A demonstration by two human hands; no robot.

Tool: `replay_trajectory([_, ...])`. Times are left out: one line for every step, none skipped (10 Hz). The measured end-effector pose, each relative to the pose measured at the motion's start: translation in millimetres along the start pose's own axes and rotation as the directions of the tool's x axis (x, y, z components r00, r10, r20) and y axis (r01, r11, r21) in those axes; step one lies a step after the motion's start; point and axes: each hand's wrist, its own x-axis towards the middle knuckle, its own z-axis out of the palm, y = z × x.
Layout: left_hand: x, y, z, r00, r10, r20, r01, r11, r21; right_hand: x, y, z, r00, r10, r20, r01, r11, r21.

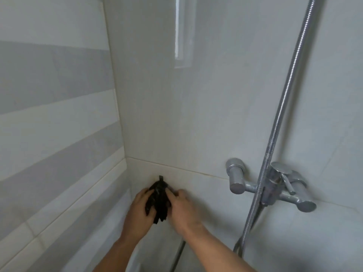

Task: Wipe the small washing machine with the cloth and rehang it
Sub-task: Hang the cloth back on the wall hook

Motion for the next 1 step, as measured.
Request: replay_trajectory([-57.2,-17.3,9.4,0.995,-0.082,0.064,0.080,0.996,0.031,-28.8,-4.0,-8.1,0.999,0.053,0.014,-0.053,0.999,-0.002])
